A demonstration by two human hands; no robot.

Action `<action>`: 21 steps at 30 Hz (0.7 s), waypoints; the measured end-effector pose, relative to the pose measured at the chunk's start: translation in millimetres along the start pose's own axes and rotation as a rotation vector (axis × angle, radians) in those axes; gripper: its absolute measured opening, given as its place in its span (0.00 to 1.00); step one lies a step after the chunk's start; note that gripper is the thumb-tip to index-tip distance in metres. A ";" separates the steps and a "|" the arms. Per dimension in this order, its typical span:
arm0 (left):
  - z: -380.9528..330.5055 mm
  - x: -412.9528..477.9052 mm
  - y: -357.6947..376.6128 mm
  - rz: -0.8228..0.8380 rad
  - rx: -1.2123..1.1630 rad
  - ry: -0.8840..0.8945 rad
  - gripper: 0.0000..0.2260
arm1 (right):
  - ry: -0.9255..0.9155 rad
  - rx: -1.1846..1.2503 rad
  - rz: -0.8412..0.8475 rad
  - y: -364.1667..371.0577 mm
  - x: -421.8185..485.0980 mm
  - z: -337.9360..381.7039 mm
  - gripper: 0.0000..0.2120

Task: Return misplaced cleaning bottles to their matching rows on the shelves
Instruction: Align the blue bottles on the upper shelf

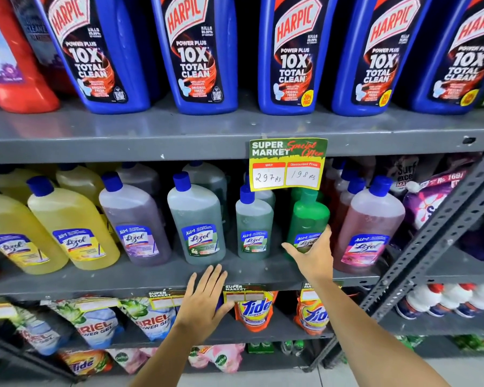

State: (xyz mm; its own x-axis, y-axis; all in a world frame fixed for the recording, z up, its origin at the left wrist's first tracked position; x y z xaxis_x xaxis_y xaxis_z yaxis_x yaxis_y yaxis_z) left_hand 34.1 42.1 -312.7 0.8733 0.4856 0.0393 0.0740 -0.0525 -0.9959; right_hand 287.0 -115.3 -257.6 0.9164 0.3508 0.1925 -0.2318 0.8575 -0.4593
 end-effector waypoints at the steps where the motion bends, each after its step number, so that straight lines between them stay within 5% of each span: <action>1: -1.6 -0.4 -3.3 -0.003 0.006 0.004 0.35 | 0.002 0.004 0.012 -0.2 -0.5 0.7 0.55; 6: -6.5 -9.3 -31.2 -0.084 0.020 0.012 0.36 | -0.031 0.062 -0.054 -10.7 -34.9 7.6 0.53; 10: -0.4 -20.8 -72.4 -0.219 0.017 0.017 0.30 | -0.394 0.011 -0.275 -41.3 -78.9 67.1 0.34; 21: 104.9 -85.0 -258.0 -0.613 -0.081 0.106 0.26 | -1.112 -0.094 -0.541 -25.2 -142.0 342.7 0.30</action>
State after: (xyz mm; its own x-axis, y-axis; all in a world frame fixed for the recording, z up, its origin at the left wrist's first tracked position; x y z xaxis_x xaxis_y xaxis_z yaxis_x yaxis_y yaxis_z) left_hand -109.7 105.9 -67.6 0.7035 0.3592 0.6132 0.6091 0.1399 -0.7807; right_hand 50.9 -57.8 23.8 0.1024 0.1278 0.9865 0.1564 0.9773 -0.1428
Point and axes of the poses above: each hand's wrist, its own x-axis towards the middle knuckle, its own y-axis out of the palm, z = x × y, the point moved 9 cm from there along x, towards the middle knuckle, and after that the axes turned 6 degrees about -y, right-handed, at the moved point
